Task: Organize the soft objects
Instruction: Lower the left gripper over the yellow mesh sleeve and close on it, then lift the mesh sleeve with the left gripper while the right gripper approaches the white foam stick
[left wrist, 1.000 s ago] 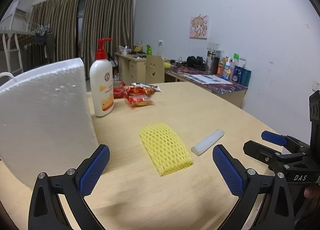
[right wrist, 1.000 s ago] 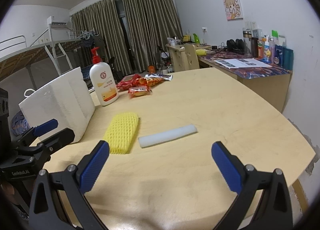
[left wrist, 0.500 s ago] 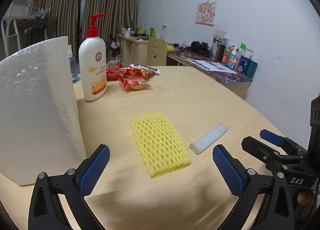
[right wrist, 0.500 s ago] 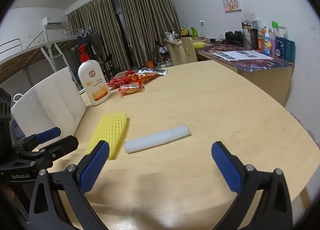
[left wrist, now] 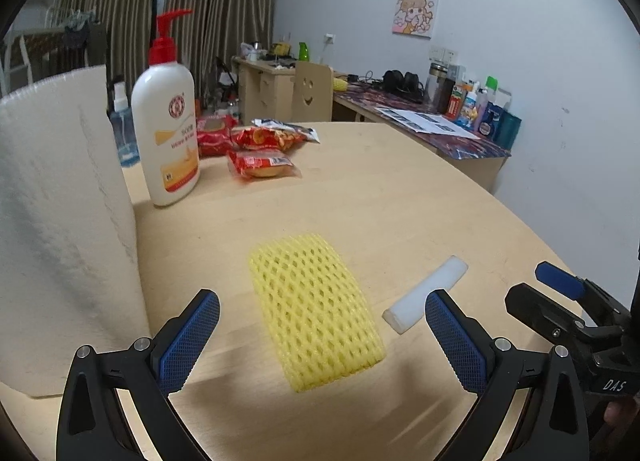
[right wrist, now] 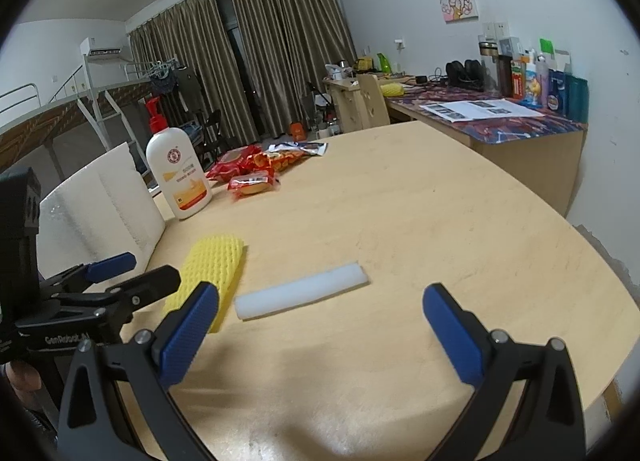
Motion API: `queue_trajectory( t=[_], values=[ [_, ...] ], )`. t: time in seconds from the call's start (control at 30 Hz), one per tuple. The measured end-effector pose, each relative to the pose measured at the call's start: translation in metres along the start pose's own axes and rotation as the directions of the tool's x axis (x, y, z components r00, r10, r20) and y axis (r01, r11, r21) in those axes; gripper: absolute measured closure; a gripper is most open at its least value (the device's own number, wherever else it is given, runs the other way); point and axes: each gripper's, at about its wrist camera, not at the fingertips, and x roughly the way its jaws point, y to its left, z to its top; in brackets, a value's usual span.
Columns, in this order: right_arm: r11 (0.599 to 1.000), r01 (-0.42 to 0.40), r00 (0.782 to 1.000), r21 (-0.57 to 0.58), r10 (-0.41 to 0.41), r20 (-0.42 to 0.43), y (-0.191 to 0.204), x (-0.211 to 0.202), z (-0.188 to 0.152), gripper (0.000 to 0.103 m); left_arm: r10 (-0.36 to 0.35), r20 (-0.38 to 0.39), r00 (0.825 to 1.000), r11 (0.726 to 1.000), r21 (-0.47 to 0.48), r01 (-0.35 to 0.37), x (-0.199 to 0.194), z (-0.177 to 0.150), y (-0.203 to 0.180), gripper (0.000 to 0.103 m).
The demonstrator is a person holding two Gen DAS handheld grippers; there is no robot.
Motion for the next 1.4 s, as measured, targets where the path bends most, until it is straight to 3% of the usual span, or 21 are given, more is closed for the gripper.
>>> queue_trajectory(
  t=[0.5, 0.83, 1.1, 1.4],
  values=[
    [0.999, -0.018, 0.998, -0.046, 0.016, -0.058, -0.001, 0.019, 0.004, 0.000, -0.021, -0.092, 0.996, 0.998, -0.055, 0.016, 0.021, -0.002, 0.009, 0.005],
    [0.999, -0.013, 0.997, -0.035, 0.010, -0.083, -0.009, 0.027, 0.004, 0.000, -0.021, -0.153, 0.988, 0.999, -0.033, 0.016, 0.034, -0.004, 0.006, 0.029],
    [0.999, -0.021, 0.996, -0.042, 0.017, -0.091, -0.009, 0.029, 0.004, 0.000, -0.001, -0.177, 0.984, 1.000, -0.010, -0.001, 0.038, -0.004, 0.002, 0.036],
    [0.998, -0.018, 0.993, -0.060, 0.011, -0.115, -0.006, 0.035, 0.006, 0.000, -0.015, -0.176, 0.984, 1.000, 0.017, 0.018, 0.038, -0.004, -0.001, 0.072]
  ],
)
